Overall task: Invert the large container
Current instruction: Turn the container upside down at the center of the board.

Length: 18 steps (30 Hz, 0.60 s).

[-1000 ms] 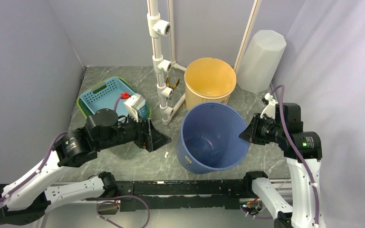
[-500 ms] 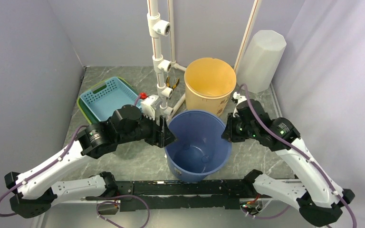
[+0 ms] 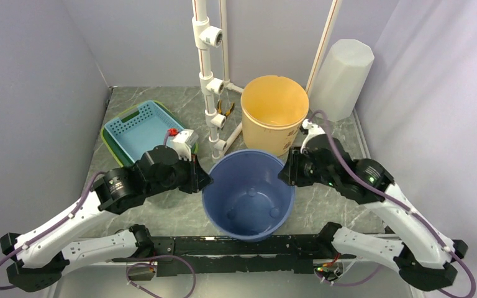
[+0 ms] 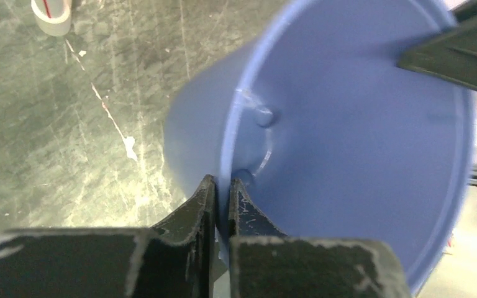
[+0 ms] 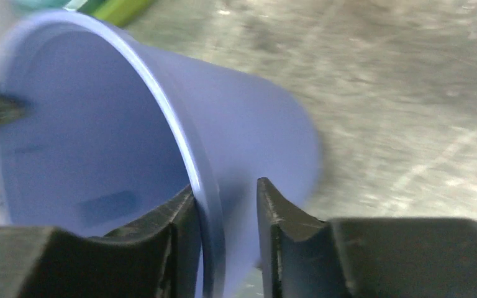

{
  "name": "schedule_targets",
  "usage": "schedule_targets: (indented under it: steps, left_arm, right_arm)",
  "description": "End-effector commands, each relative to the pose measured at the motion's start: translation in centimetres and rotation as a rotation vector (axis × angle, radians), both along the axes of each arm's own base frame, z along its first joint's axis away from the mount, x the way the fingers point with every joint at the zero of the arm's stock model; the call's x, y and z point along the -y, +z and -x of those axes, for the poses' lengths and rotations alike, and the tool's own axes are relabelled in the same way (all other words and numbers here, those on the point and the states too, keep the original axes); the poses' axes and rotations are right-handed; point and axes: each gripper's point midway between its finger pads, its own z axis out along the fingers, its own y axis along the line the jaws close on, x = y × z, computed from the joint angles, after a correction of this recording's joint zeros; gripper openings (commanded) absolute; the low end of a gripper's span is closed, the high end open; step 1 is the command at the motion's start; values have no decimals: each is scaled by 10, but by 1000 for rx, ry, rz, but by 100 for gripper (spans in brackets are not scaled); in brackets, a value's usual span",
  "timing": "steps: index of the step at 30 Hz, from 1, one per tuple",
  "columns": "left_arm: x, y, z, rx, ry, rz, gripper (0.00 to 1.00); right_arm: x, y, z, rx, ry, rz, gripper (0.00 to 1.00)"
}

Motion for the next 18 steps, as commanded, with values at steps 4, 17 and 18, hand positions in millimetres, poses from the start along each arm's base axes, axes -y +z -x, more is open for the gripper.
schedule_targets:
  steps: [4,17,18]
  left_arm:
    - [-1,-17,5,-3,14,49,3]
    - [-37,-42,-14,-16,264,9,3]
    - [-40,-45,-16,-15,291,6,3]
  right_arm:
    - [-30,49,6,141,93,-296,47]
    - [-25,71,35,158,171,-420,53]
    - [-24,72,36,159,167,-425,53]
